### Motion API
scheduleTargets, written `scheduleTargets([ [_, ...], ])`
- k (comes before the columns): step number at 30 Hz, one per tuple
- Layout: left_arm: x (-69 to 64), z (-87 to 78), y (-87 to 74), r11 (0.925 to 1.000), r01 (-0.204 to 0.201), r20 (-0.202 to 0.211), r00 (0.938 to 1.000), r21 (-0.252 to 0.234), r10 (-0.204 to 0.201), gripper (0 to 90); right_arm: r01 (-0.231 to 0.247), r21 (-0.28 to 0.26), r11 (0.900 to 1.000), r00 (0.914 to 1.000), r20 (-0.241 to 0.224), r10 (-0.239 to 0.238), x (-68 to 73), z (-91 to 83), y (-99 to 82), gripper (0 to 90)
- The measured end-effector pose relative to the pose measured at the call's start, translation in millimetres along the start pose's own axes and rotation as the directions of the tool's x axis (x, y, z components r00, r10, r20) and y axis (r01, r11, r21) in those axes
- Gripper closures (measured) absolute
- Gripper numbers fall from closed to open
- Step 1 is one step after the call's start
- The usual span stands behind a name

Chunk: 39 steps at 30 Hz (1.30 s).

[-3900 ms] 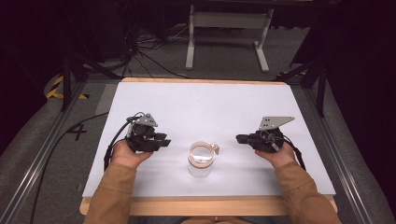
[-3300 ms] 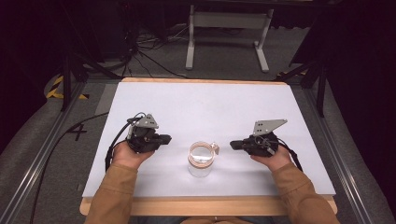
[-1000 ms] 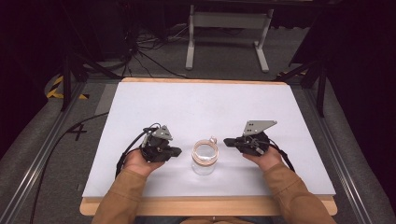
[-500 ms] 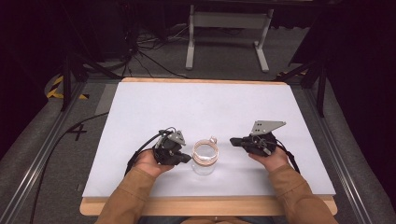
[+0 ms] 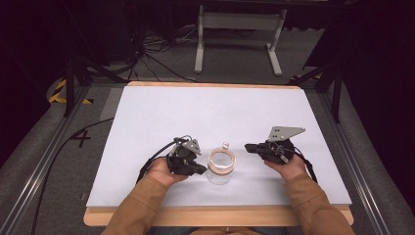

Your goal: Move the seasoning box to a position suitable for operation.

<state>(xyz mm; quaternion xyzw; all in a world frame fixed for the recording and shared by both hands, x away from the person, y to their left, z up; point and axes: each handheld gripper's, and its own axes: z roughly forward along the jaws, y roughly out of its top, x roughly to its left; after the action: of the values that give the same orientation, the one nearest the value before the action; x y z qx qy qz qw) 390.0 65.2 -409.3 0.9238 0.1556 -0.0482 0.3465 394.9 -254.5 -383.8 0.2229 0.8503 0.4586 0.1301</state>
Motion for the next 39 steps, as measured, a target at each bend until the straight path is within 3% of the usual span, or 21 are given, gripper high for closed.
scheduleTargets([
  [4,-3.4,5.5,5.7,0.9996,-0.026,0.018,0.9995,0.009,0.025,89.6,-0.009,-0.004,0.9999,1.0000,0.004,0.009,-0.2,-2.5,-1.7,89.4],
  [12,-3.7,10.1,12.2,0.9991,-0.039,0.032,0.9988,0.019,0.038,89.5,-0.019,0.001,0.9998,0.9997,0.016,0.019,0.0,-6.7,-6.4,89.4],
  [15,-0.2,3.6,11.9,0.9997,-0.023,0.048,0.9986,0.007,0.023,89.2,-0.021,-0.002,0.9998,0.9996,0.021,0.021,-0.3,-8.7,-7.6,89.4],
  [17,0.8,-3.5,11.9,0.9997,-0.023,0.037,0.9991,0.011,0.023,89.0,-0.024,-0.003,0.9997,0.9994,0.024,0.024,-0.9,-10.6,-8.2,89.4],
  [20,3.0,-17.2,13.4,0.9990,0.002,0.030,0.9995,-0.046,-0.001,88.4,-0.029,-0.007,0.9996,0.9992,0.029,0.029,-1.9,-13.8,-9.2,89.4],
  [22,5.1,-22.8,15.2,0.9945,0.042,0.035,0.9986,-0.096,-0.039,87.3,-0.033,-0.008,0.9994,0.9989,0.032,0.033,-2.3,-15.2,-9.9,89.4],
  [26,10.6,-33.9,20.7,0.9835,0.114,0.010,0.9934,-0.140,-0.114,82.9,-0.036,-0.014,0.9992,0.9981,0.049,0.037,-0.8,-20.5,-12.4,89.4],
  [28,14.0,-41.7,22.5,0.9594,0.148,-0.017,0.9876,-0.240,-0.156,80.2,-0.040,-0.014,0.9991,0.9979,0.051,0.040,0.4,-23.9,-14.4,89.4],
  [29,14.0,-41.7,22.5,0.9594,0.148,-0.017,0.9876,-0.240,-0.156,82.5,-0.040,-0.014,0.9991,0.9979,0.051,0.040,0.4,-23.9,-14.4,89.4],
  [30,15.1,-46.4,23.0,0.9470,0.151,-0.039,0.9849,-0.283,-0.169,85.5,-0.043,-0.015,0.9990,0.9974,0.058,0.043,0.6,-26.6,-16.1,89.4],
  [34,10.5,-50.1,25.9,0.9410,0.089,-0.106,0.9858,-0.326,-0.130,87.9,-0.045,-0.014,0.9989,0.9967,0.068,0.046,1.4,-28.8,-17.9,89.4],
  [36,7.1,-51.8,29.0,0.9356,0.060,-0.120,0.9869,-0.348,-0.108,88.1,-0.044,-0.010,0.9990,0.9968,0.067,0.044,2.4,-29.5,-18.6,89.4],
  [39,4.6,-53.0,32.0,0.9351,0.041,-0.120,0.9888,-0.352,-0.089,87.8,-0.045,-0.009,0.9989,0.9966,0.069,0.046,3.6,-29.9,-19.8,89.4],
])
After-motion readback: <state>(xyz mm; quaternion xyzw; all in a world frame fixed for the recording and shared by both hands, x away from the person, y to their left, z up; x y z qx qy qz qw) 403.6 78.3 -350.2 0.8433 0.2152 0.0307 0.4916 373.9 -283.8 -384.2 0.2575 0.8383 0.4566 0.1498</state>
